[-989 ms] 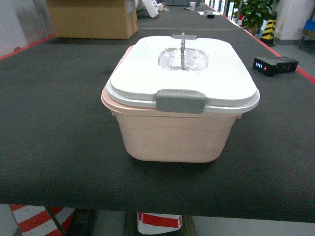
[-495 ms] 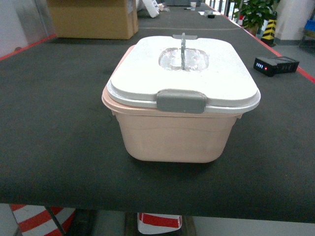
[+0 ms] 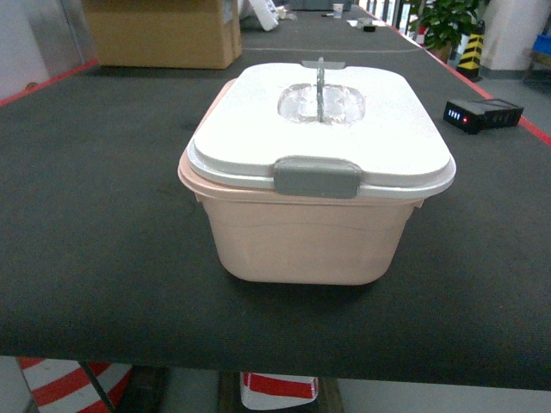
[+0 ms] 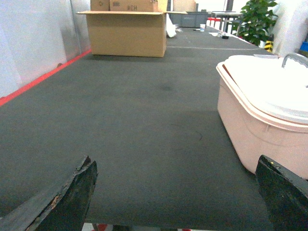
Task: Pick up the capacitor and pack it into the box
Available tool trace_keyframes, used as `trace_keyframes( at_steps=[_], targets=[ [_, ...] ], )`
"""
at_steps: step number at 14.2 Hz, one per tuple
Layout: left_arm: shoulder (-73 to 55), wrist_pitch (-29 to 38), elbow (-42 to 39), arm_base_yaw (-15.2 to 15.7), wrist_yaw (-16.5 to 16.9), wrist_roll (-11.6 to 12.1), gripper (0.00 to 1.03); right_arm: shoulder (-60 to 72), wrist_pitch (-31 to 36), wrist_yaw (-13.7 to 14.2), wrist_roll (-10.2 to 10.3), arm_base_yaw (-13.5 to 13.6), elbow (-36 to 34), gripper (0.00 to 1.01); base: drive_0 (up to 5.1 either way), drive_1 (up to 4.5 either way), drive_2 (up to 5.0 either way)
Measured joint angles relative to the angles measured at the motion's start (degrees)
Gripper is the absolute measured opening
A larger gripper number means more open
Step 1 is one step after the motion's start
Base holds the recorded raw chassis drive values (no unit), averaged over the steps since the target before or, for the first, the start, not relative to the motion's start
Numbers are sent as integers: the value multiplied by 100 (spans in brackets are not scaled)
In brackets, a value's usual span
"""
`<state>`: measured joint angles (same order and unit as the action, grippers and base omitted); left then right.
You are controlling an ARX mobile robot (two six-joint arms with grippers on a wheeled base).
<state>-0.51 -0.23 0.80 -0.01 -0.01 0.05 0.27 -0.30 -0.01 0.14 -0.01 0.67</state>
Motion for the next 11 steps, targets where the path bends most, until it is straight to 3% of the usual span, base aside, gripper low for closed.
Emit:
trace_keyframes(
  at_steps=[11],
  targets=[
    [0,0,0,0,0,-2,98,0,0,0,0,0,0,98,0,0,0]
  ],
)
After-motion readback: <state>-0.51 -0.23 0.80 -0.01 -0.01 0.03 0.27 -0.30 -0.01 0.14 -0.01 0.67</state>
